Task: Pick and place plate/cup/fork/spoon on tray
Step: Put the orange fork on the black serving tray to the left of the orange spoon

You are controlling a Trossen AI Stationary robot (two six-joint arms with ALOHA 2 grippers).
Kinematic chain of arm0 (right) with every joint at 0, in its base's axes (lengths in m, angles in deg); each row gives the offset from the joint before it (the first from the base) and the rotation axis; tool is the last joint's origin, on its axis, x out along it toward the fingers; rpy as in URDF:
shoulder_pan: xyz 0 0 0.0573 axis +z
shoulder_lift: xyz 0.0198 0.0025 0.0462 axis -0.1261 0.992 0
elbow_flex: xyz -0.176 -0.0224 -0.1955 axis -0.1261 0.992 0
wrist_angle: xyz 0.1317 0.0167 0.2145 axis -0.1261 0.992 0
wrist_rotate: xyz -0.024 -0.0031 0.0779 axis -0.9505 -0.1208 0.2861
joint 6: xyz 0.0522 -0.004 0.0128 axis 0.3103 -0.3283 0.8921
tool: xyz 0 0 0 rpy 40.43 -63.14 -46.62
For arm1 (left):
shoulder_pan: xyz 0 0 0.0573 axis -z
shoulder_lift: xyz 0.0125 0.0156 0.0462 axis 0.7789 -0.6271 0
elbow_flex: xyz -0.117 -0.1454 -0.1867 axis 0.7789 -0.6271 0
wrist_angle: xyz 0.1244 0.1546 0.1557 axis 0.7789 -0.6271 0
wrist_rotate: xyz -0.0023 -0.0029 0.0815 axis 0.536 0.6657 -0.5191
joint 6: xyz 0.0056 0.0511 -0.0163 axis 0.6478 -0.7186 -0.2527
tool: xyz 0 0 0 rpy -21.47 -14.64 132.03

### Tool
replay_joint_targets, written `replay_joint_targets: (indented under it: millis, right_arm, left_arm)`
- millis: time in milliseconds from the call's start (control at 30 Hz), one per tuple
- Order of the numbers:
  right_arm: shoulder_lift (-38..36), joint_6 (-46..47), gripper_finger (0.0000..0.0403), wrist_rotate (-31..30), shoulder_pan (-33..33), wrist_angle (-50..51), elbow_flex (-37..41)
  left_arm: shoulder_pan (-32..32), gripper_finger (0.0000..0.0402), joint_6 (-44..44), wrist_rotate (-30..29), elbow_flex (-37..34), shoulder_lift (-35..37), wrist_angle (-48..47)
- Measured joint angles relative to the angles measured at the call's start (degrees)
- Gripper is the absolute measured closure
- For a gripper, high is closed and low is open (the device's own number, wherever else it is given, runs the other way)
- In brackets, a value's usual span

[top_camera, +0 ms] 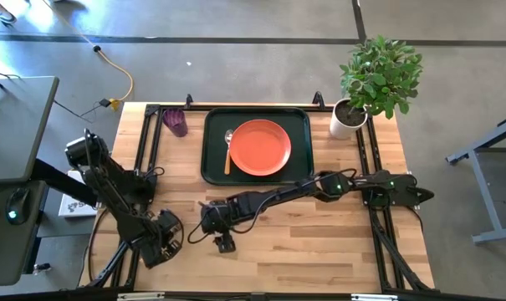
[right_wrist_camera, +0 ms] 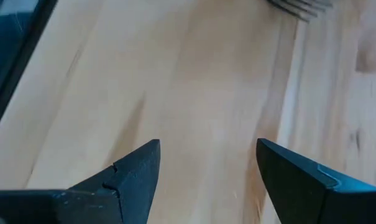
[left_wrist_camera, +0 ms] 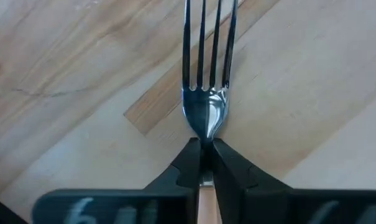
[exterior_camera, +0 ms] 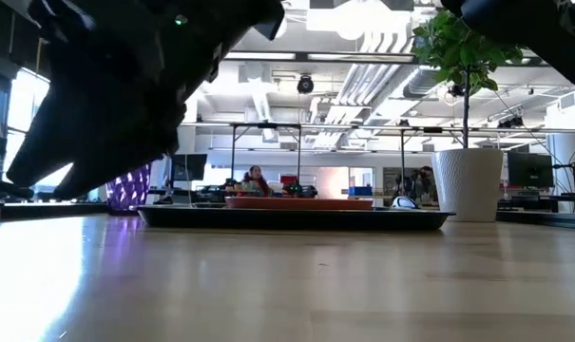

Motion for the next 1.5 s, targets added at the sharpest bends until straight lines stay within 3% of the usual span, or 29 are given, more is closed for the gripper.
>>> replay_joint_targets:
  millis: [233,367,500,600,800,900,1100,1367,1500]
  right_arm:
    - [-0.35,0.92,0.0146,-0.75,-0.73,5.35,2.77]
    - [-3.15,4.28,0.0146,-3.57,-0.94,-1.26,8.75]
    - [-8.45,6.84,0.0146,-3.34,-1.01,-15.4,17.38]
    - [-14.58,9.19,0.0146,-6.82,-1.01,-28.1,28.11]
    - [-20.8,26.02,0.0146,-9.6,-1.57,-74.56,56.07]
    - [-20.89,32.75,0.0146,-14.56,-2.16,-86.98,62.81]
    - [-20.89,35.45,0.0146,-15.22,-3.48,-85.37,64.11]
    - [-20.87,33.63,0.0152,-21.57,-2.04,-83.78,64.11]
    - [-20.87,34.06,0.0194,-25.26,-2.06,-83.18,64.11]
  left_arm:
    - [2.62,0.0385,2.49,-7.04,0.79,-0.11,-0.76]
    - [3.51,0.0394,3.71,-14.93,2.32,-0.39,-2.88]
    - [4.09,0.0394,4.21,-19.59,2.79,-0.35,-3.21]
    - [4.06,0.0394,4.26,-22.82,2.99,-0.33,-2.76]
    - [3.04,0.0394,2.71,-36.46,3.02,-1.75,-0.58]
    - [0.4,0.0395,-2.2,-41.34,3.02,-3.65,3.13]
    - [-7.04,0.0396,-14.77,-44.57,3.08,-7.39,13.82]
    - [-13.52,0.0393,-17.52,-45.58,3.06,-8.04,15.28]
    - [-14.23,0.0392,-18.39,-46.66,3.06,-8.04,15.78]
